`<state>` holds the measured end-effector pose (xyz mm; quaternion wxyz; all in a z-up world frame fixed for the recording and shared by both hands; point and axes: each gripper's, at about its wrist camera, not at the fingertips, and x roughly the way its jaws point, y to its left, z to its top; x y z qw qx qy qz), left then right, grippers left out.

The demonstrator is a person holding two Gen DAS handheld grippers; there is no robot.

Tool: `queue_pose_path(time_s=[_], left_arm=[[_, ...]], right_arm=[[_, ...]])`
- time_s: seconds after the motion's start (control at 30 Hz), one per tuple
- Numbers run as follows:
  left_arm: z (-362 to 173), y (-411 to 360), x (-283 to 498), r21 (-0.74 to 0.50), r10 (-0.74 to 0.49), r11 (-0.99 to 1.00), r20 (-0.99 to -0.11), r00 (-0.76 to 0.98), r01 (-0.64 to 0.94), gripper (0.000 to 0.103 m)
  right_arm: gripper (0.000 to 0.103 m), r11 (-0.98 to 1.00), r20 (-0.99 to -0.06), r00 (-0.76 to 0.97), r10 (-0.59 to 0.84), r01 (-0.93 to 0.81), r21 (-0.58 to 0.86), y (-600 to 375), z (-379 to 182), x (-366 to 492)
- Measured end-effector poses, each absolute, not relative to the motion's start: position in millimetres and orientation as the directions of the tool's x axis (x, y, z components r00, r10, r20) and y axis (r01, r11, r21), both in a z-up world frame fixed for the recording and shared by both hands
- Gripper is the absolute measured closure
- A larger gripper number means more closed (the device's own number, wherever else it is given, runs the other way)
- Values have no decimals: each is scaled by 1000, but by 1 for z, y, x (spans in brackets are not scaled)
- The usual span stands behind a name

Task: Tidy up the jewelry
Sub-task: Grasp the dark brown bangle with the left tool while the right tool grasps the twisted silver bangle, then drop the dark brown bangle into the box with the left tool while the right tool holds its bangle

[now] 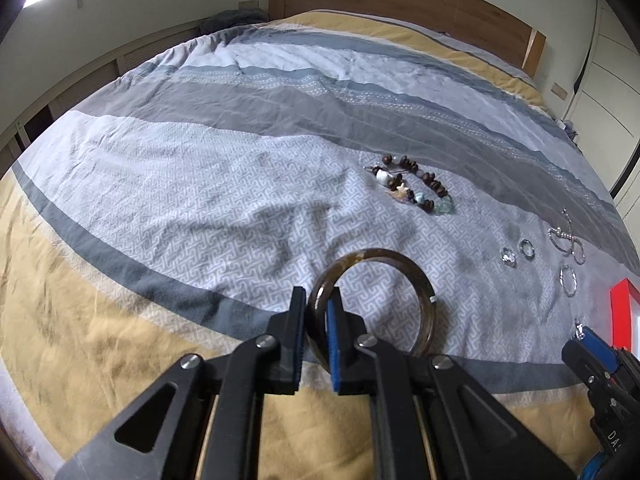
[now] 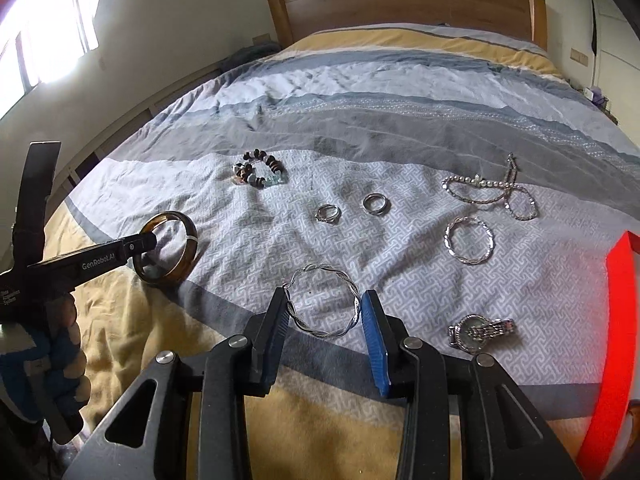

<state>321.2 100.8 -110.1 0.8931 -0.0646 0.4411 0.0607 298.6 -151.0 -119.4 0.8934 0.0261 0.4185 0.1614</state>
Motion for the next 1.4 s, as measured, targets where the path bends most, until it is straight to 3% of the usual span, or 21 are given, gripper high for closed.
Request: queue_pose_path(time_s=[0.33,0.7,1.07,1.4], left_arm=[[-62,78,284,-50,52,989,-767,640,-140,94],[-35,-29,264,-116,-94,993,-759,644,8,94],[-48,-172,265,-171,-258,964,-775,576,202,94],[-74,-279,286,-158,-330,925,-787,521,346,94]], right_arm=[[67,964,-702,662,261,-213,157,-203,-74,245],[67,994,-697,710,107,-66,85,-313,-50,201],[67,1000,-715,699,-1,21,19,-406,-60,209],[67,1000,-756,654,3,-1,2,-463,-88,251]])
